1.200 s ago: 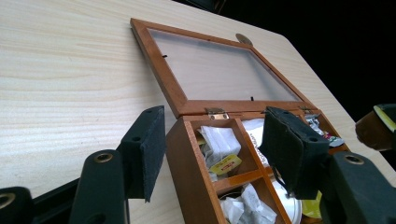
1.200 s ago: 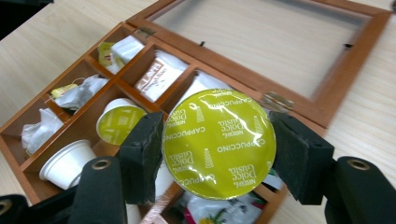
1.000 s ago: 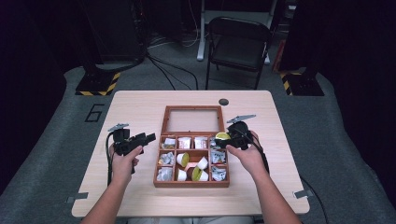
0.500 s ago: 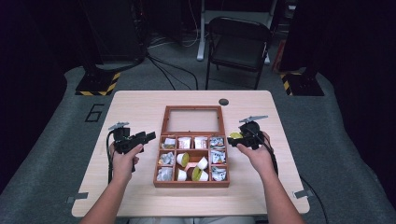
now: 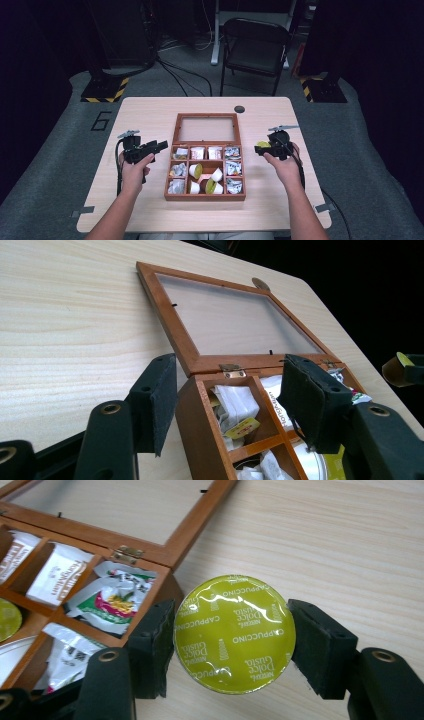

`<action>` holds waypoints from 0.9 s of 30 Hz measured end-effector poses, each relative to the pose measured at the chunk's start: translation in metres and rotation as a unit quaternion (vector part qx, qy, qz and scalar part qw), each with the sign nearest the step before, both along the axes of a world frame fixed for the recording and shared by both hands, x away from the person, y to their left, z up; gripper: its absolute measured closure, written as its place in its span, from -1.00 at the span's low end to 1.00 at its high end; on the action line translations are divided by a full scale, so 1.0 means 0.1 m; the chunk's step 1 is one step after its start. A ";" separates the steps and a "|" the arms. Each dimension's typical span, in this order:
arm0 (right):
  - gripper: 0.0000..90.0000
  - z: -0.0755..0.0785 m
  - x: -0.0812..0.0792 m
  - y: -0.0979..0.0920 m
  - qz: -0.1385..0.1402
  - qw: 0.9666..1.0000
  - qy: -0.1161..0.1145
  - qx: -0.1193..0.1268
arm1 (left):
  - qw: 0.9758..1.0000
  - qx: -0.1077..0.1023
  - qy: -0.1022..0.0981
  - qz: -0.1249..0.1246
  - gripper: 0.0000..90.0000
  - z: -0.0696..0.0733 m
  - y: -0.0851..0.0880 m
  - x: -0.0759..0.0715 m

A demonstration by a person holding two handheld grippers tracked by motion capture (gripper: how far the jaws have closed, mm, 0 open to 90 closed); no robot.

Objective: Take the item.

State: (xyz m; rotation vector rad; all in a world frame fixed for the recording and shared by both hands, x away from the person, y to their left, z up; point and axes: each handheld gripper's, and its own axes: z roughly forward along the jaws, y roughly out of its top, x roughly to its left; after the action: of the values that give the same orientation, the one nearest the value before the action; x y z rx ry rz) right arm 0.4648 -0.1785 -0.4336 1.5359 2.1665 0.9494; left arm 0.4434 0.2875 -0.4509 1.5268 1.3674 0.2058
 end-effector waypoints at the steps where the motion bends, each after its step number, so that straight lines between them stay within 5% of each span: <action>1: -0.18 -0.01 0.01 -0.02 -0.005 1.000 0.000 -0.007 | 1.000 0.003 -0.001 -0.001 -0.11 0.00 0.00 0.00; 14: -0.17 -0.24 0.10 -0.26 -0.052 0.998 0.014 -0.032 | 1.000 -0.001 0.005 0.000 -0.11 -0.01 0.00 0.00; 27: -0.18 -0.49 0.15 -0.36 -0.080 0.996 0.032 -0.029 | 1.000 0.005 0.005 -0.002 -0.11 -0.02 0.01 0.00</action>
State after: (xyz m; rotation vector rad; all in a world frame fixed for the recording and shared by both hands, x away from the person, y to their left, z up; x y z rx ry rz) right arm 0.4803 -0.2147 -0.4824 1.7032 2.0578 0.7908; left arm 0.4436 0.2882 -0.4530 1.5411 1.3737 0.2025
